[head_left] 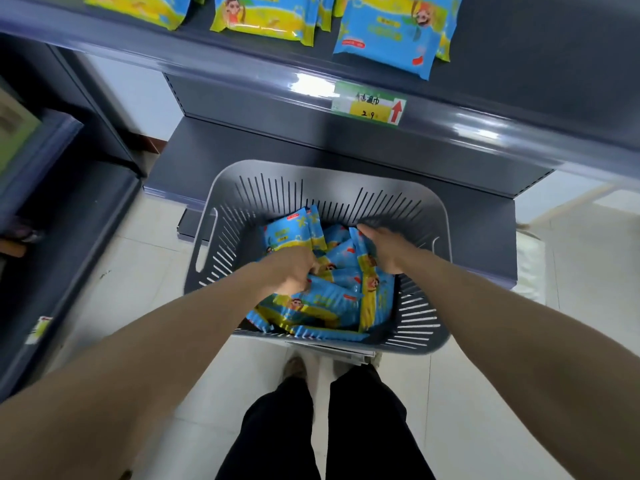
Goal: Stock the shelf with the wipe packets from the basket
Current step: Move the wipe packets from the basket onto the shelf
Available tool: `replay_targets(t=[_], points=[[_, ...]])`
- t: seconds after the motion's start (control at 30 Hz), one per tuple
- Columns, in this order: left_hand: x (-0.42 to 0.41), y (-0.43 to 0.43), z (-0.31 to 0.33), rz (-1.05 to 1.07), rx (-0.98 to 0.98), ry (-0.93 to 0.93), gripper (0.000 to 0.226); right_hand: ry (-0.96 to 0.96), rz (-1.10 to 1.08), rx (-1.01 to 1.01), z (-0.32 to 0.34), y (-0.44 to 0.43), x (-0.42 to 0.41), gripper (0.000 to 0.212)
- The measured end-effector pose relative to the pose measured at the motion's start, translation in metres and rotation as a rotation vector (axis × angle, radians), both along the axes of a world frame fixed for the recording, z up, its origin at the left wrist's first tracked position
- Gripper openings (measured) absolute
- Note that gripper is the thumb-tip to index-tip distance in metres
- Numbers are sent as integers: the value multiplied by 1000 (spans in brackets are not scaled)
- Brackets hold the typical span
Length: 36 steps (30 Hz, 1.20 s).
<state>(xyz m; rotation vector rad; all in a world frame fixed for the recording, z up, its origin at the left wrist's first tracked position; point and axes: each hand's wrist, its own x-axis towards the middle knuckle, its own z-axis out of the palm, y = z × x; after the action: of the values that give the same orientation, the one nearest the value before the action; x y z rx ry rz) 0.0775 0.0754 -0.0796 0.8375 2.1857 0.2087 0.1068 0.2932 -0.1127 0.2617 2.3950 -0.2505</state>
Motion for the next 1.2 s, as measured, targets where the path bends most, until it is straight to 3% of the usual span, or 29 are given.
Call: replay_targets(t=[0.2, 0.4, 0.53, 0.8, 0.9, 0.97, 1.03, 1.13, 1.2], points=[[-14, -14, 28, 173, 193, 35, 14, -51, 43, -110, -11, 2, -19, 73], [-16, -20, 51, 164, 175, 53, 13, 55, 196, 5, 18, 9, -18, 38], [-24, -8, 79, 122, 165, 114, 16, 55, 206, -49, 78, 4, -28, 29], [-44, 36, 171, 36, 346, 262, 12, 315, 136, -35, 248, 32, -43, 27], [-55, 61, 205, -3, 423, 318, 10, 351, 6, -216, 303, 68, -49, 16], [-60, 80, 225, -16, 487, 369, 9, 362, -142, -321, 331, 94, -56, 19], [-66, 100, 243, -8, 555, 391, 11, 436, -182, -259, 349, 121, -69, 23], [-76, 133, 264, 32, 659, 383, 12, 568, -54, 67, 360, 154, -94, 16], [-86, 157, 271, 75, 710, 369, 10, 654, -10, 171, 360, 173, -114, 11]])
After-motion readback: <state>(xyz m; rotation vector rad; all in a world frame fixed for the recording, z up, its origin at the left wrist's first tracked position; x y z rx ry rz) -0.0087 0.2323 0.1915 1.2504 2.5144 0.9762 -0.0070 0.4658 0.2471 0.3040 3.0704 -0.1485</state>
